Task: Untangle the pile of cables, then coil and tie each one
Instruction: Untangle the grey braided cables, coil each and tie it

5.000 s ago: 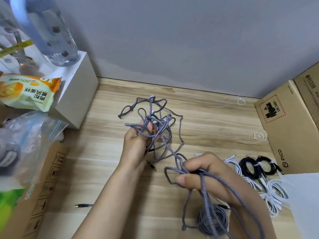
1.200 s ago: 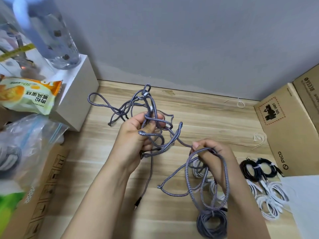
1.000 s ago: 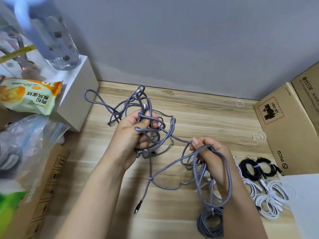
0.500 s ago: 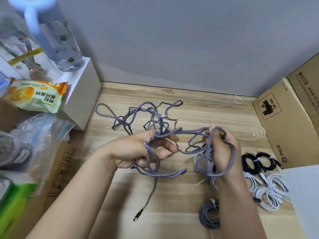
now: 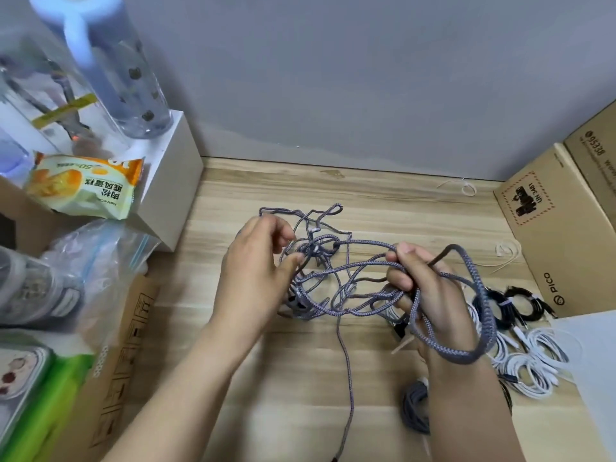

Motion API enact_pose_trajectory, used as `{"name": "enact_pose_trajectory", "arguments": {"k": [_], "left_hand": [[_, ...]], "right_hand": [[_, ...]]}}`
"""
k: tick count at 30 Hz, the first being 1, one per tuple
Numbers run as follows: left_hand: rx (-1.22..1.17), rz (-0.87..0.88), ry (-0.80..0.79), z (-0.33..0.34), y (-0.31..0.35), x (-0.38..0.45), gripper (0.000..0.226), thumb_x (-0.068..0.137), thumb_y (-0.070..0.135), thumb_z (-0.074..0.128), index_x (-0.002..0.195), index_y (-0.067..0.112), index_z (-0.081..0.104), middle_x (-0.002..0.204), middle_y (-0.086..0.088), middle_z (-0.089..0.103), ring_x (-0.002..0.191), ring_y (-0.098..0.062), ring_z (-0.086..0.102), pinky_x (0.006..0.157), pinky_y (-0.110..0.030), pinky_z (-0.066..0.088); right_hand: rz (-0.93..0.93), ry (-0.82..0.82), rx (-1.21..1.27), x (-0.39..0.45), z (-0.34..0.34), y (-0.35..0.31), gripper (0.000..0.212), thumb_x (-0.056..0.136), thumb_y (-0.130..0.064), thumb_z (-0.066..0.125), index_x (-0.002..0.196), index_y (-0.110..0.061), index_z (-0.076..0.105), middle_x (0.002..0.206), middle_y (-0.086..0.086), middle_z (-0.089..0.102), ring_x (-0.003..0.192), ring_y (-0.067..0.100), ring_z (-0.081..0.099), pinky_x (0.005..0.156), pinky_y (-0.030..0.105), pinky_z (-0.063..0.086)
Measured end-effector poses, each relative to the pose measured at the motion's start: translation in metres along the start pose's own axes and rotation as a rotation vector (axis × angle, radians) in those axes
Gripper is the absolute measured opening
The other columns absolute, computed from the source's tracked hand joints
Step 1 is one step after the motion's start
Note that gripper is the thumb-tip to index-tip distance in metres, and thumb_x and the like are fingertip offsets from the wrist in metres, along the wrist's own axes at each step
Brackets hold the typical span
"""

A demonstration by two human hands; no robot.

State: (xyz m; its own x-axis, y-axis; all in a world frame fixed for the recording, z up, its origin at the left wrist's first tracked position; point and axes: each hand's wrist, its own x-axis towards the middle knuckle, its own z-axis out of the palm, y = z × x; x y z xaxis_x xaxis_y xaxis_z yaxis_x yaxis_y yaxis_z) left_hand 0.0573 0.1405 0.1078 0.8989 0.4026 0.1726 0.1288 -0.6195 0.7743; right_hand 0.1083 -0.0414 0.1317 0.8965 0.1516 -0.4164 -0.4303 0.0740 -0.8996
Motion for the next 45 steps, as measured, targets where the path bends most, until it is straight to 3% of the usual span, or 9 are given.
{"name": "enact_pose_trajectory", "arguments": {"k": [3, 6, 10, 15, 21, 25, 31, 41, 45], "left_hand": [[-0.063, -0.071, -0.075, 0.003, 0.018, -0.013, 0.008, 0.084, 0.015, 0.067, 0.079, 0.021, 0.069, 0.075, 0.007, 0.067, 0.071, -0.010, 0.059, 0.069, -0.025, 0.045], [-0.093, -0.282, -0.199, 0.017, 0.013, -0.012, 0.022, 0.092, 0.019, 0.054, 0.082, 0.014, 0.073, 0.072, 0.002, 0.070, 0.075, -0.016, 0.065, 0.071, -0.032, 0.049], [-0.355, -0.603, -0.307, 0.025, -0.002, 0.001, 0.038, 0.096, 0.023, 0.048, 0.069, 0.009, 0.070, 0.046, 0.008, 0.058, 0.036, 0.001, 0.041, 0.044, -0.020, 0.032], [-0.695, -0.804, -0.411, 0.028, -0.011, 0.006, 0.038, 0.087, 0.035, 0.062, 0.061, 0.008, 0.065, 0.048, -0.004, 0.050, 0.035, -0.007, 0.032, 0.036, -0.014, 0.022], [-0.392, -0.626, -0.535, 0.025, -0.017, 0.016, 0.042, 0.087, 0.017, 0.065, 0.046, 0.013, 0.066, 0.058, -0.023, 0.059, 0.035, -0.014, 0.045, 0.040, -0.018, 0.036], [0.164, -0.294, -0.511, 0.020, -0.011, 0.019, 0.031, 0.093, 0.024, 0.054, 0.076, 0.002, 0.068, 0.081, -0.021, 0.069, 0.076, -0.034, 0.064, 0.063, -0.033, 0.047], [0.652, 0.021, -0.450, 0.013, 0.017, 0.010, 0.020, 0.094, 0.026, 0.048, 0.097, 0.014, 0.063, 0.102, -0.016, 0.063, 0.100, -0.038, 0.058, 0.071, -0.034, 0.039], [0.625, 0.093, -0.460, 0.003, 0.028, 0.009, 0.018, 0.089, 0.024, 0.051, 0.080, 0.012, 0.061, 0.091, -0.016, 0.064, 0.092, -0.037, 0.057, 0.062, -0.030, 0.029], [0.447, 0.131, -0.440, -0.002, 0.023, 0.011, 0.028, 0.092, 0.032, 0.053, 0.069, 0.017, 0.056, 0.074, -0.007, 0.064, 0.083, -0.031, 0.059, 0.059, -0.031, 0.028]], "right_hand": [[-0.002, -0.047, -0.063, -0.004, 0.009, 0.000, 0.027, 0.077, -0.034, 0.056, 0.083, -0.007, 0.058, 0.043, -0.010, 0.042, 0.037, 0.002, 0.027, 0.033, 0.013, 0.018], [0.005, -0.099, -0.105, -0.008, 0.017, 0.000, 0.016, 0.090, -0.018, 0.053, 0.084, -0.005, 0.058, 0.046, -0.012, 0.052, 0.036, -0.001, 0.031, 0.034, 0.009, 0.025], [-0.031, -0.184, -0.103, -0.014, 0.019, 0.000, 0.010, 0.081, -0.014, 0.058, 0.076, -0.007, 0.063, 0.063, -0.002, 0.065, 0.040, -0.001, 0.038, 0.038, 0.006, 0.030], [-0.083, -0.408, -0.375, -0.015, 0.016, 0.005, 0.018, 0.087, -0.008, 0.061, 0.071, -0.011, 0.068, 0.055, -0.008, 0.063, 0.045, -0.003, 0.050, 0.047, 0.007, 0.036], [-0.100, -0.429, -0.537, -0.012, 0.009, 0.011, 0.013, 0.073, -0.031, 0.065, 0.064, -0.028, 0.074, 0.068, 0.002, 0.070, 0.061, 0.004, 0.059, 0.059, 0.016, 0.045], [-0.086, -0.315, -0.667, -0.005, 0.006, 0.019, 0.029, 0.080, -0.024, 0.071, 0.052, -0.031, 0.069, 0.060, -0.004, 0.066, 0.061, 0.010, 0.057, 0.061, 0.028, 0.048], [-0.229, -0.121, -0.945, 0.001, 0.020, 0.028, 0.041, 0.071, -0.070, 0.055, 0.057, -0.031, 0.057, 0.048, -0.012, 0.051, 0.054, 0.010, 0.046, 0.056, 0.029, 0.037], [-0.258, -0.199, -0.758, 0.005, 0.038, 0.043, 0.025, 0.082, -0.055, 0.055, 0.060, -0.045, 0.060, 0.052, -0.013, 0.056, 0.057, 0.011, 0.053, 0.065, 0.030, 0.049], [-0.262, -0.126, -0.749, 0.008, 0.037, 0.041, 0.016, 0.064, -0.056, 0.047, 0.057, -0.048, 0.059, 0.073, -0.014, 0.068, 0.077, 0.015, 0.063, 0.074, 0.037, 0.053]]}}
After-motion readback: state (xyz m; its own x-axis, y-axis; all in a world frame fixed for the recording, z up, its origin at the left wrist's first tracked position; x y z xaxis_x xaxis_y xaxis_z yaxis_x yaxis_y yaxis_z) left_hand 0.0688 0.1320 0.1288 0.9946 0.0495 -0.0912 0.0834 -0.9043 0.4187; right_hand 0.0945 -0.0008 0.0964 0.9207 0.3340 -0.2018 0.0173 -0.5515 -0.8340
